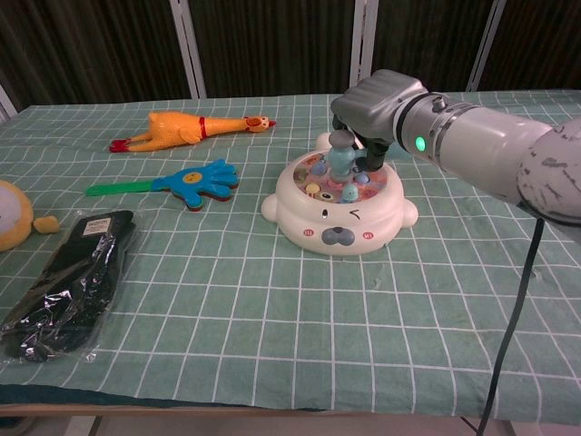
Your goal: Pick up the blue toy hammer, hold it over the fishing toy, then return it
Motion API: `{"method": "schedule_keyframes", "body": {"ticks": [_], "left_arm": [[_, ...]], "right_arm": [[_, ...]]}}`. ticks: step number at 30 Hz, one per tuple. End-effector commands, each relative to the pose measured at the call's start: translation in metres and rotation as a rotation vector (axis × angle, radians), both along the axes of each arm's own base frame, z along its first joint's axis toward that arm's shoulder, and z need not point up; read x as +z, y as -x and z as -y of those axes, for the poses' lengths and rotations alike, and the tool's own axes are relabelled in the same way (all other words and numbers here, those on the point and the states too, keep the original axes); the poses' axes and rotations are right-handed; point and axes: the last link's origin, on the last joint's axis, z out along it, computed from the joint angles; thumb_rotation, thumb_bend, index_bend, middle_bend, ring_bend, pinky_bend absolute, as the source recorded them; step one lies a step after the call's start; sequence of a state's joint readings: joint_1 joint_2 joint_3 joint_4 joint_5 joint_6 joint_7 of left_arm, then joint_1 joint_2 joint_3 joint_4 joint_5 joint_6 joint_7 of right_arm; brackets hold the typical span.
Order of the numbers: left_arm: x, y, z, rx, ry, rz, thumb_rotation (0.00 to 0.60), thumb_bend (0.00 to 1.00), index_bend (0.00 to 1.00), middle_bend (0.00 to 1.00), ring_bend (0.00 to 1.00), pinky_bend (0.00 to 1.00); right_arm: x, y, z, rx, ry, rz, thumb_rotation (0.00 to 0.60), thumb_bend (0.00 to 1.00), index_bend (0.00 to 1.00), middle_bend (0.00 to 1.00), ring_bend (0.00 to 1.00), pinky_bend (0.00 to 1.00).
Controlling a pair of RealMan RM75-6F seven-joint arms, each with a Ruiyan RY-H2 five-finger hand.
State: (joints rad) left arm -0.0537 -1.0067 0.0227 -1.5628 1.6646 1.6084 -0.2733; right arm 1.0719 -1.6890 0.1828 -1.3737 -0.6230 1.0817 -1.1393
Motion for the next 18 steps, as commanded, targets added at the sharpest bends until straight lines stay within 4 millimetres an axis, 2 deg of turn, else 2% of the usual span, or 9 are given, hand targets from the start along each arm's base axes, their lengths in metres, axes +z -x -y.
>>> {"method": "schedule_keyframes", "body": {"ticks": [1,12,18], "left_arm": [[0.0,0.0,0.0,-0.001,0.001,0.0,0.6,0.41,0.0,0.0,0.0,0.0],[-0.001,0.0,0.0,0.004,0.004,0.001,0.6,0.41,0.0,0.0,0.0,0.0],[0.0,0.002,-0.001,0.014,0.005,0.003,0.6,0.41,0.0,0.0,0.0,0.0]], "right_arm": [[-0.003,0.0,0.0,-0.003,-0.003,-0.014,0.6,0.55,1.0,0.73,0.87,1.0],[0.014,-0.005,0.008,-0.013,0.046,0.077,0.6,0.55,1.0,0.73,0.87,1.0],[0.012,-0.013,0.02,-0.033,0.063,0.111,0.6,0.55,1.0,0.73,0.87,1.0]]}}
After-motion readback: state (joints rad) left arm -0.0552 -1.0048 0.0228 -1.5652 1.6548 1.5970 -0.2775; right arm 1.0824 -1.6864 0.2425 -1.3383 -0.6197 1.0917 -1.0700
